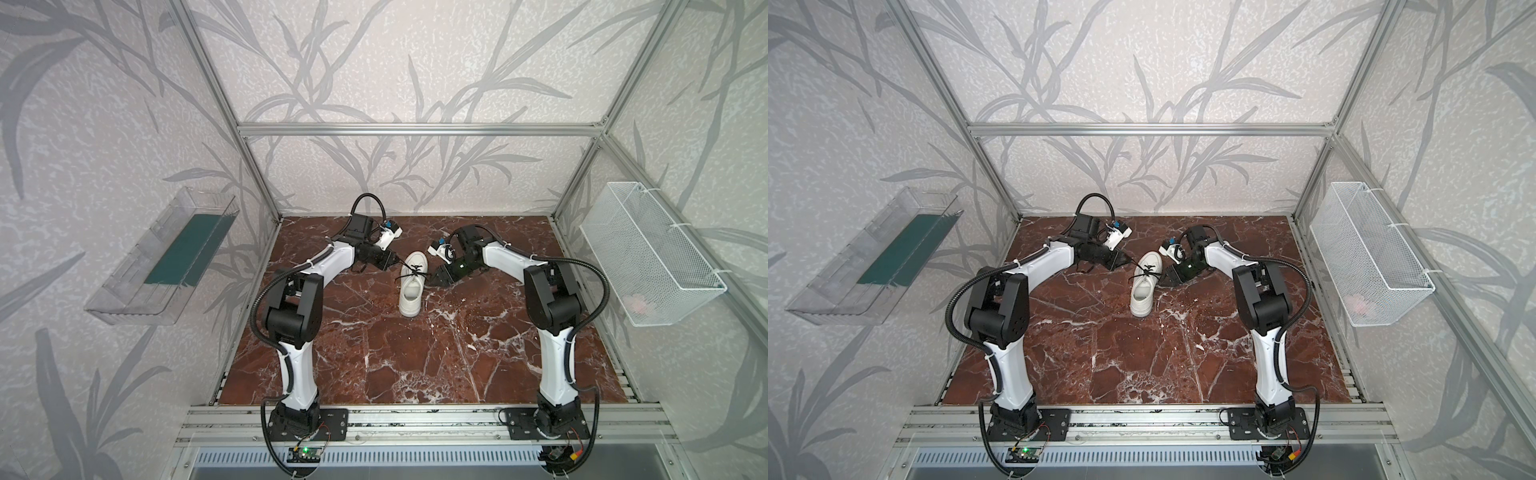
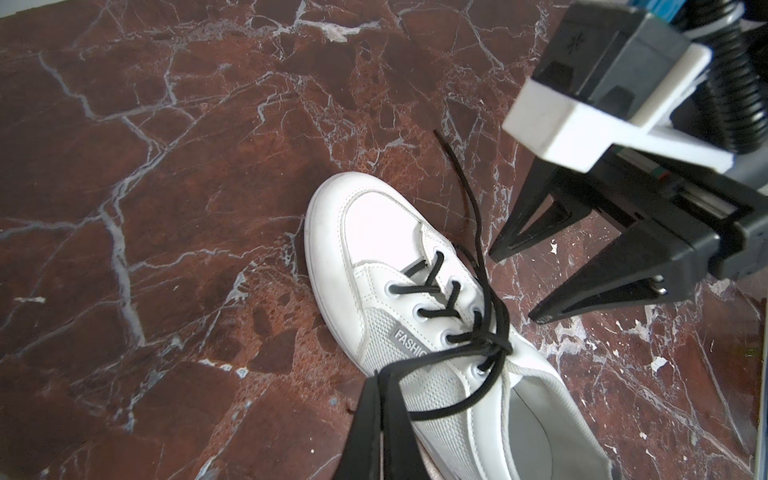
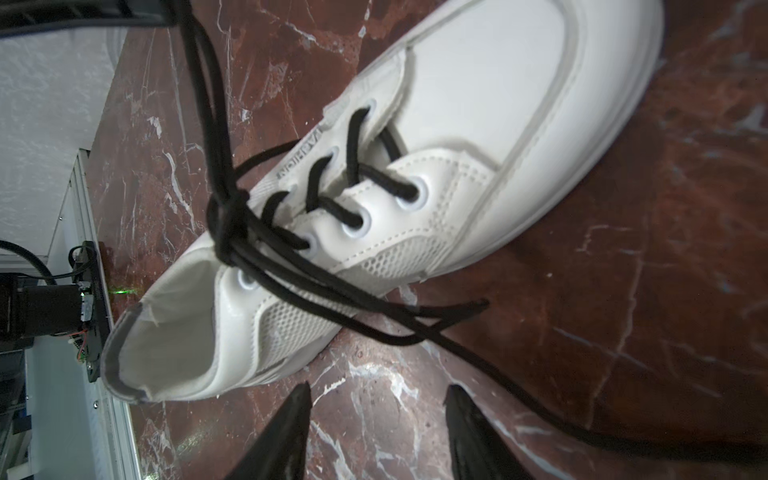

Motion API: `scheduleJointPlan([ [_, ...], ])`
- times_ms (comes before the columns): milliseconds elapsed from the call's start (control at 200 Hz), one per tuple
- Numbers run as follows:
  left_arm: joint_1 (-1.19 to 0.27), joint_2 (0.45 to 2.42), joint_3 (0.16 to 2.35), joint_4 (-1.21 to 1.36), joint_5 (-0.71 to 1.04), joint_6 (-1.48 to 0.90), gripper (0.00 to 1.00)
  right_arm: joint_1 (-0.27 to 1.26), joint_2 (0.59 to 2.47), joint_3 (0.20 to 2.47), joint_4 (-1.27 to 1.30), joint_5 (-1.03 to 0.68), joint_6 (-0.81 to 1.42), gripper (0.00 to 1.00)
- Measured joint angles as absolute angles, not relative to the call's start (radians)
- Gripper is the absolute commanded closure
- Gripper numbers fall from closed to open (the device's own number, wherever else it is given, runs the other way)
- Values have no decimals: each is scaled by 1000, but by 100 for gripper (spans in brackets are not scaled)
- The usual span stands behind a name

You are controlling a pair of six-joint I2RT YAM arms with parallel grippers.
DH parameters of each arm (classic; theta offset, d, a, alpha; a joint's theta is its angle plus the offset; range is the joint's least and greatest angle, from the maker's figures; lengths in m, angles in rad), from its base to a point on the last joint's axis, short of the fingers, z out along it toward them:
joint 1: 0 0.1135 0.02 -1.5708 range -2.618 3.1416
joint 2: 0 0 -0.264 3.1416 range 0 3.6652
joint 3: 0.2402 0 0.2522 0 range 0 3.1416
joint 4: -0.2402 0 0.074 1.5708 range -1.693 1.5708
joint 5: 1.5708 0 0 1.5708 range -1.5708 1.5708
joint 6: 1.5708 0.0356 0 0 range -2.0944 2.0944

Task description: Tie the shoes

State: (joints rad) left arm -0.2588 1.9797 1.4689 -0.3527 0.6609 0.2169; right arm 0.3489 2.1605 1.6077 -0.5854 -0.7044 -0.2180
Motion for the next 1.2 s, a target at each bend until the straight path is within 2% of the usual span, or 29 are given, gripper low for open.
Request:
scheduleJointPlan([
  [385,-259,2008,1473,-370,672,217,100,341,2294,1830,-631,-760,-220,43],
  [620,-259,2009,1482,-374,676,216,100,334,2213,1717,-625,-629,-204,44],
  [745,-258,2009,1497,-372,680,216,100,316,2142,1639,-619,-628,-121,45],
  [835,-258,2009,1499,-371,681,215,100,308,2102,1580,-590,-636,-51,50],
  [1005,-258,2009,1499,-374,680,215,100,305,2065,1439,-503,-628,73,73],
  [1200,-258,2009,1499,-375,680,216,100,308,2082,1419,-422,-629,159,79],
])
